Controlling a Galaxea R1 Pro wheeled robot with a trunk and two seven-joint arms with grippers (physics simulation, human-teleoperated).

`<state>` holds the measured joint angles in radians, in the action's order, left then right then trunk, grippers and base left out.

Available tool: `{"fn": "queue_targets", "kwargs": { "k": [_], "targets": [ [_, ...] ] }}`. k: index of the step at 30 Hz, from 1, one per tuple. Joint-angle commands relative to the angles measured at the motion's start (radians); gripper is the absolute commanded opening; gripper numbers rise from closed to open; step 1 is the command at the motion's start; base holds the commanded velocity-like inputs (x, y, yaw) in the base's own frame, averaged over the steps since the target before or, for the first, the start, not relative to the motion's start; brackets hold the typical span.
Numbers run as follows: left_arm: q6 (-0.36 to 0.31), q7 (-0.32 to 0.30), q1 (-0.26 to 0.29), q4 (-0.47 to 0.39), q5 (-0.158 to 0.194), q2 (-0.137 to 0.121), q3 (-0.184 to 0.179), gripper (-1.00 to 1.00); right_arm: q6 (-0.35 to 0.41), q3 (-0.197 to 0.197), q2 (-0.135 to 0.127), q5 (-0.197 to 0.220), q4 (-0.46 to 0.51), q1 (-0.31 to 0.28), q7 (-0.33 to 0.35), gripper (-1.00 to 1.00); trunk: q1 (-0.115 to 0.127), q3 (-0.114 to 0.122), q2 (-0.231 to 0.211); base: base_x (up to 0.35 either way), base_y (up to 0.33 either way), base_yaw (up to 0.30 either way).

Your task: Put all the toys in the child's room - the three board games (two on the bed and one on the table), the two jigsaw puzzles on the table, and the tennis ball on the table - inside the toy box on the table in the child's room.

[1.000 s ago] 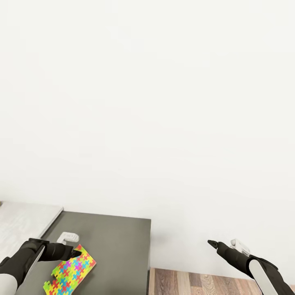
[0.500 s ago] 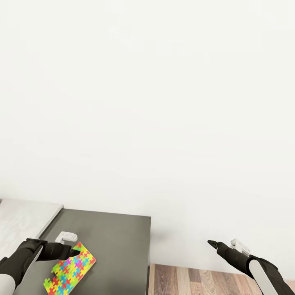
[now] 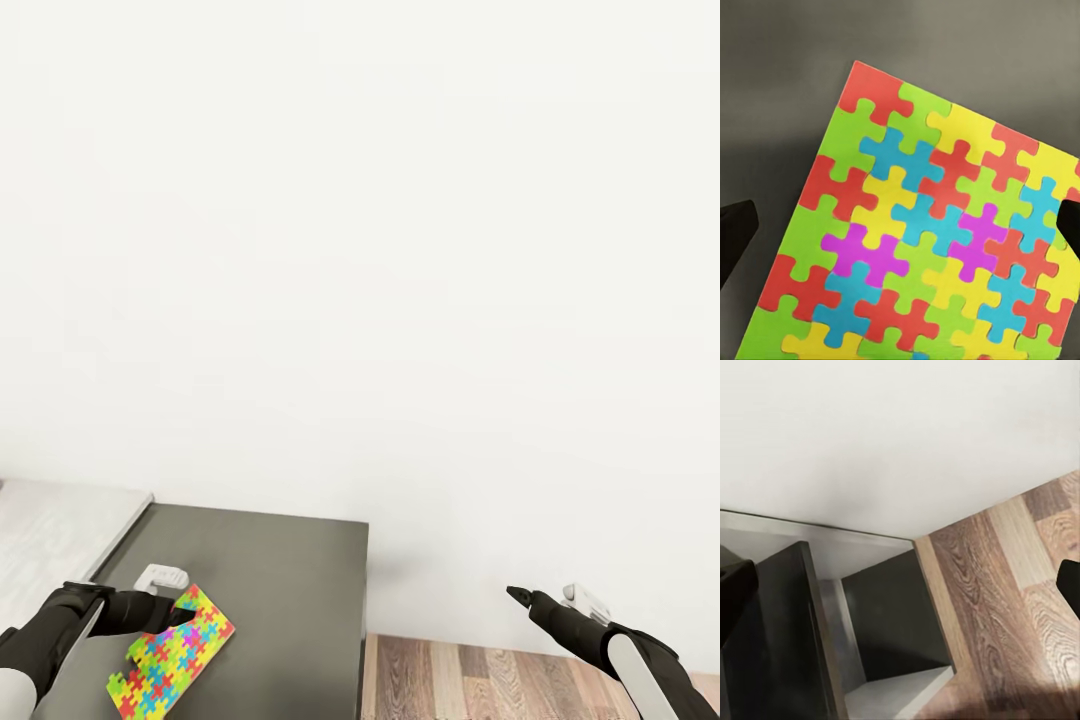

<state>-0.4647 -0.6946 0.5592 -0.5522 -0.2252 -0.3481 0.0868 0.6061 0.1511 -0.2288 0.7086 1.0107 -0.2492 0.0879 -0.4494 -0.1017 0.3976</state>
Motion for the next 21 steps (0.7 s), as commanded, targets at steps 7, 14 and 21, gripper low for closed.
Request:
{"fn": "queue_targets", "kwargs": {
  "k": [7,14,21],
  "targets": [
    [0.014,-0.009,0.001,-0.001,-0.007,-0.018,0.007,1.00,0.006,0.002,0.000,-0.001,-0.001,-0.001,0.004,1.00,-0.001,-0.014,0.002,0.000,0.000,0.000],
    [0.044,-0.015,0.001,0.023,-0.005,-0.040,0.008,1.00,0.005,0.002,0.000,-0.001,-0.001,-0.001,0.004,1.00,-0.001,-0.025,0.002,0.000,0.000,0.000],
    [0.062,-0.021,0.001,0.027,-0.005,-0.044,0.008,1.00,0.005,0.002,0.000,-0.001,-0.002,-0.001,0.004,1.00,-0.001,-0.037,0.002,0.000,0.000,0.000]
  ]
}}
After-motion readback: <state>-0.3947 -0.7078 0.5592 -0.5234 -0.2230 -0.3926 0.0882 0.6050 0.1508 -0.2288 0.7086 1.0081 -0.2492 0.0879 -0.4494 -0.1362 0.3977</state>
